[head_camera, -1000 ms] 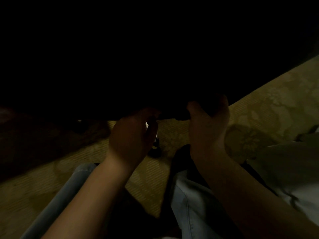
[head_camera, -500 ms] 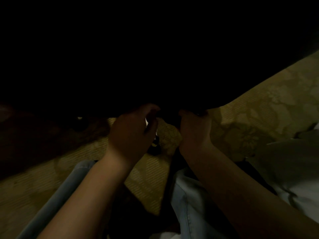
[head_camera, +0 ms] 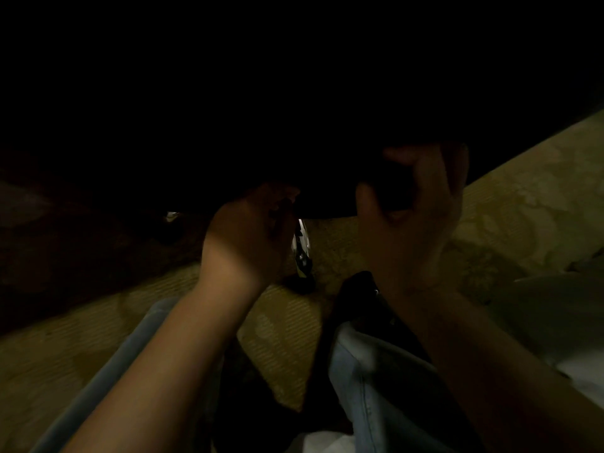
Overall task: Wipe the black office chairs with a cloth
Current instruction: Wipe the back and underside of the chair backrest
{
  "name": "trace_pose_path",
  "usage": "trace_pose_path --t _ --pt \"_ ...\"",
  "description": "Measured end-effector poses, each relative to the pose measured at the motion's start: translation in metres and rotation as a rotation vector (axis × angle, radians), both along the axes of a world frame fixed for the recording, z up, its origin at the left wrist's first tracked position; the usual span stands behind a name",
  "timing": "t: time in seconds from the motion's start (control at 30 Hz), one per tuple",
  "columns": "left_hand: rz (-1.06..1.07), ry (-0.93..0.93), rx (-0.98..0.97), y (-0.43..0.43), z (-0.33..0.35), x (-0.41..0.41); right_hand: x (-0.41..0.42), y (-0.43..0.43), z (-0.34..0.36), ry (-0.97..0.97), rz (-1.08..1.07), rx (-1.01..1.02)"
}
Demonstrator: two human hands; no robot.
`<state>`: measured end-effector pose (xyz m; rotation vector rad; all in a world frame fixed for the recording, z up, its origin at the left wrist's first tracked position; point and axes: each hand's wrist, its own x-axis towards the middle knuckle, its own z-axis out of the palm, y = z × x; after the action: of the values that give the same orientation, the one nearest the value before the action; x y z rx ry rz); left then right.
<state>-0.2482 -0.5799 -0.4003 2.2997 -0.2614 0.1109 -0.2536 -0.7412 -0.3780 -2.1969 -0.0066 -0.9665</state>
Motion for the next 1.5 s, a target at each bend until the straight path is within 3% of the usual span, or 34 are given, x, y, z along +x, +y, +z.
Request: trace_pose_path --t 0.2,0.43,0.57,0.7,0.8,1.2,1.37,1.5 --pt "-0.024 -0.053 0.05 0.0 0.001 0.002 0.001 0.007 -0.037 0.128 0.084 -0.236" --pt "0.032 -0.057 0.005 0.005 0.005 -0.001 -0.001 0.021 -0.039 0.251 0.086 -0.312" --pt "0.029 -0.124 0.053 0.015 0.005 -0.003 0.001 0.025 -0.014 0.098 0.09 -0.281" --pt "0.06 -0.094 -0.053 0.026 0.005 -0.004 0.006 0.028 0.024 -0.189 0.076 -0.227" --pt "0.068 -0.11 -0.052 0.033 0.003 -0.004 0.008 0.024 0.028 -0.258 0.066 -0.201" --pt "0.1 -0.181 -0.006 0.034 0.008 0.0 0.003 0.035 -0.045 0.2 0.203 -0.448" --pt "0.094 -0.185 -0.061 0.033 0.01 -0.001 0.001 0.038 -0.034 0.199 0.189 -0.379" --pt "0.09 -0.243 -0.062 0.033 0.009 -0.001 0.003 0.043 -0.002 0.025 0.144 -0.298"
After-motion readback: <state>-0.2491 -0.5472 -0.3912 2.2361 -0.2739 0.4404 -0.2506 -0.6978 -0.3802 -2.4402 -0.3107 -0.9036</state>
